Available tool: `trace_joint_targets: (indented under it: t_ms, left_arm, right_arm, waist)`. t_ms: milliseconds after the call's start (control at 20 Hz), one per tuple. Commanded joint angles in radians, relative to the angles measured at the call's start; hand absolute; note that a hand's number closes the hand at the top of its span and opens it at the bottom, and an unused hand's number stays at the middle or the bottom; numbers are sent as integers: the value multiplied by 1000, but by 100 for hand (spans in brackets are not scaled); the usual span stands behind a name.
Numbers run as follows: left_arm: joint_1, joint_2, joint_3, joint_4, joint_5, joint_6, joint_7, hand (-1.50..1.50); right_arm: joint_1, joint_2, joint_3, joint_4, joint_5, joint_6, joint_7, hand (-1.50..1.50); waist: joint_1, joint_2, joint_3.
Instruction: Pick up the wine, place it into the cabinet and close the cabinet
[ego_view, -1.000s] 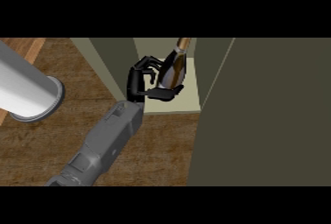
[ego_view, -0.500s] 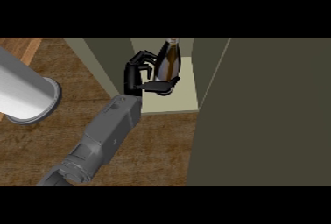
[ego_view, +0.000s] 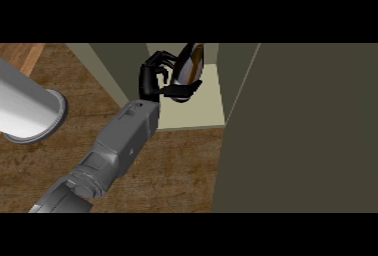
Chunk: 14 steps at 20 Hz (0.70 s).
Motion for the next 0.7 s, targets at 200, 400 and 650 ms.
trace_joint_targets:
  t_ms: [200, 400, 650]
  left_arm:
    - [-67, 9, 4, 72, -24, 24, 44, 150]
    - [-9, -3, 10, 106, -25, 85, 5, 150]
    - [-42, 1, 39, 87, 0, 25, 59, 150]
  right_arm:
    - [3, 9, 15, -33, -38, 12, 0, -150]
    - [6, 30, 37, -26, -18, 7, -23, -150]
    - [-66, 9, 20, 10, -33, -1, 7, -150]
  waist:
    - [-22, 13, -1]
    - [-25, 18, -1]
    - [-24, 17, -2]
